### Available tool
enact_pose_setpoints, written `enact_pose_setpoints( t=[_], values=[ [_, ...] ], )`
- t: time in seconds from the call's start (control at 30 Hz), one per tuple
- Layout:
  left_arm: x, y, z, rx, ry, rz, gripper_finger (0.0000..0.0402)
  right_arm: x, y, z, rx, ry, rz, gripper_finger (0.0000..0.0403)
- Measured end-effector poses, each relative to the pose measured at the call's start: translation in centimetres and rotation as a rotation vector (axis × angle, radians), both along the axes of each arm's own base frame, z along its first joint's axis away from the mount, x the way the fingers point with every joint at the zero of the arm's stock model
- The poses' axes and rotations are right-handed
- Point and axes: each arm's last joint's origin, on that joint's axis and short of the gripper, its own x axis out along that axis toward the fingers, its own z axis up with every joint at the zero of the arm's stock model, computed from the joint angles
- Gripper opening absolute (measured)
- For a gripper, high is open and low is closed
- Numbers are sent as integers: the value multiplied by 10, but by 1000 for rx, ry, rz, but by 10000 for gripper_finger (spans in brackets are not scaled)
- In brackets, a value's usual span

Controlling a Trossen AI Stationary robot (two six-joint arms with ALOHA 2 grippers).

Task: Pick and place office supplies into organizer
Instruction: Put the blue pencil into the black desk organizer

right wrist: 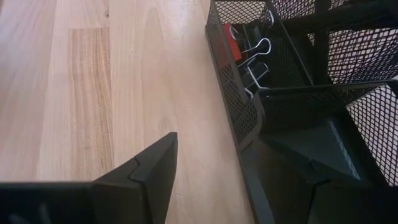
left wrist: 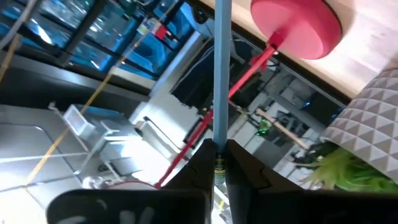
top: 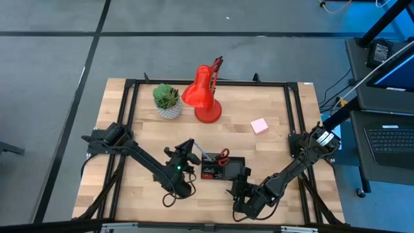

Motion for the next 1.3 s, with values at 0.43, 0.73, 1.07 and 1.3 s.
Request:
enact_pose_setpoints(
  t=[0.43,0.73,1.07,1.3],
  values=[
    [13,-13,-6,13,17,-52,11,0,0,0,1,-1,-1,211],
    [21,-18,-9,-45,24,-60,11,0,0,0,0,0,0,211],
    [30,-25,-13,-205,45,-84,12,0,0,0,-2,0,2,211],
    [30,-26,-15,-302,85,-87,13,0,0,0,-2,0,2,211]
  ],
)
